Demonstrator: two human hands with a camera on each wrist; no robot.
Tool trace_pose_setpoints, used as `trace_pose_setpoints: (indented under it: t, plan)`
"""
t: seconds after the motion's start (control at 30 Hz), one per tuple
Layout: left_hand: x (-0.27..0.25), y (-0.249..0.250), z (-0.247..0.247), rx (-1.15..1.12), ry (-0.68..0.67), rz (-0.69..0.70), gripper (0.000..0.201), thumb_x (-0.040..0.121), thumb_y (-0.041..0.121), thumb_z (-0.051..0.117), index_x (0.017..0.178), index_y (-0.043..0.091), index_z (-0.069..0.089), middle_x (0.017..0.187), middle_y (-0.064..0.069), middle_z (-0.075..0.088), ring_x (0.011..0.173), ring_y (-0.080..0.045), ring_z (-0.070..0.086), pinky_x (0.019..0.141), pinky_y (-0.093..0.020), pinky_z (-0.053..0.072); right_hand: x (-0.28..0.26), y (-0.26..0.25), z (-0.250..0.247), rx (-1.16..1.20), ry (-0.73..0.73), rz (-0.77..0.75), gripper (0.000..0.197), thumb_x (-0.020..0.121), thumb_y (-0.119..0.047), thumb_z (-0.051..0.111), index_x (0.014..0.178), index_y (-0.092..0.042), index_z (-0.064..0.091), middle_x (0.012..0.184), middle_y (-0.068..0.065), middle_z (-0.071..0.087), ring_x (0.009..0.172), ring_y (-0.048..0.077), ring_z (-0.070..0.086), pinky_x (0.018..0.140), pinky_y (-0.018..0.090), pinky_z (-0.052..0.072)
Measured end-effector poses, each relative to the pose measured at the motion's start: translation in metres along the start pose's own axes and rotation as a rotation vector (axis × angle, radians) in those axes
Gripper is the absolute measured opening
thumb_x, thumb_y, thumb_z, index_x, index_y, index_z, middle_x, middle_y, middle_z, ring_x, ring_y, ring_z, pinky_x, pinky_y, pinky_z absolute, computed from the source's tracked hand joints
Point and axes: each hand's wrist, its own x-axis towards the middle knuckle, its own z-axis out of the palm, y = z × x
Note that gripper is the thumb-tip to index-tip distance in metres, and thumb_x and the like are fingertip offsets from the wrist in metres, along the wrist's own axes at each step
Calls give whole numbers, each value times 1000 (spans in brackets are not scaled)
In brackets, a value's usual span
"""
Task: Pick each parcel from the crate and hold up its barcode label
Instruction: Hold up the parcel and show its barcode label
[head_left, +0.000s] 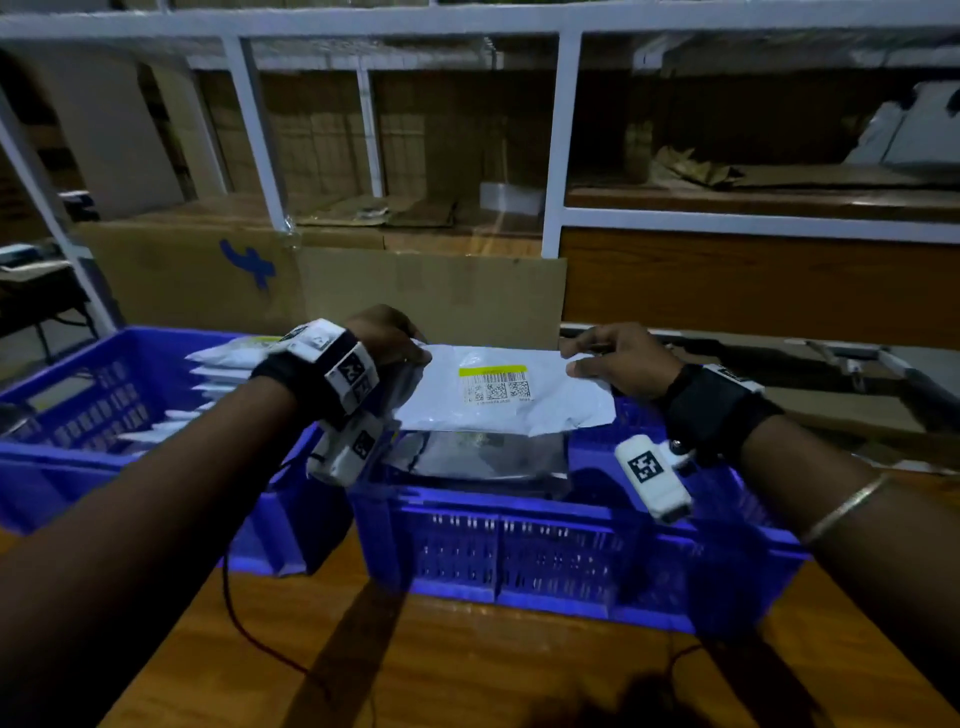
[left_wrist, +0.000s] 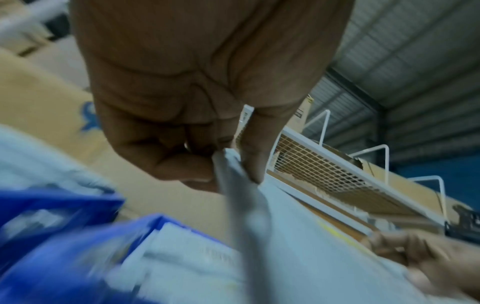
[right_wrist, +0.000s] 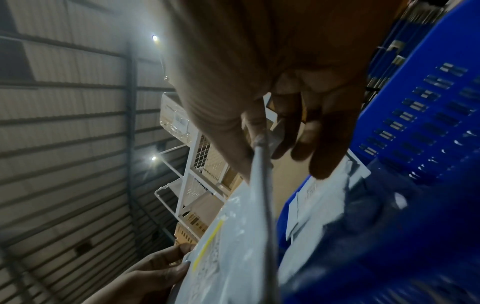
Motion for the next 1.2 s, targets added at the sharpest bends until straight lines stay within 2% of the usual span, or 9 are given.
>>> trace_pose_setpoints:
  t: [0.07,0.17,0.33,0.47,0.6,0.8,1.0,1.07,1.2]
  plan:
    - [24,-1,-3,72,-30,4,28,81,16,76,105,3,72,96,-12,67,89,-20,60,80,-30,47,20,4,4,-3,19,55,25,83,4,71,108,10,68,103,22,69,81,11,70,65,19,52]
    - [59,-11,-4,185,-59,25,30,80,23,78,103,4,74,98,-12,70,88,-23,63,81,-36,49,44,11,12,-27,29,111,28,81,1,74,108,9,69,119,30,64,113,41,60,94,47,50]
    - [103,-27,0,265,-104,40,25,73,30,82,89,11,78,83,-5,72,86,-24,68,80,-38,55,75,24,21,-64,15,152,34,77,1,78,109,7,69,122,28,62,120,38,56,81,28,48]
    - [122,-31,7,373,-126,59,31,69,33,84,69,4,71,65,-6,64,64,-25,59,63,-34,49,98,40,25,-104,14,196,27,73,0,82,98,2,71,88,0,72,106,11,65,97,40,46]
    - [136,-34,17,534,-115,96,23,66,25,81,65,9,65,76,-9,64,75,-24,66,70,-36,55,109,51,33,-229,46,189,35,73,-3,83,105,1,71,128,17,62,126,30,52,89,32,43]
    - [134,-25,30,588,-308,163,49,45,36,81,89,14,75,90,-10,73,87,-26,69,81,-41,57,110,58,40,-508,35,200,32,76,-20,84,105,-11,73,129,9,62,120,29,55,84,29,42]
    - [139,-30,46,563,-358,164,38,68,20,83,104,17,73,109,-2,70,100,-23,66,86,-30,51,103,35,49,-773,-50,13,37,71,-34,86,102,-17,74,116,1,61,112,21,55,79,24,35]
    - [143,-32,49,564,-378,163,32,64,26,84,95,24,74,109,1,71,97,-21,67,86,-30,53,102,34,56,-798,-141,37,39,71,-37,85,105,-22,73,114,1,62,108,20,59,78,23,39]
    - [169,-42,64,601,-359,137,48,27,63,72,65,34,67,91,8,74,81,-18,69,80,-34,57,102,37,67,-889,-207,65,44,74,-40,82,113,-23,70,119,4,64,109,21,58,78,23,40]
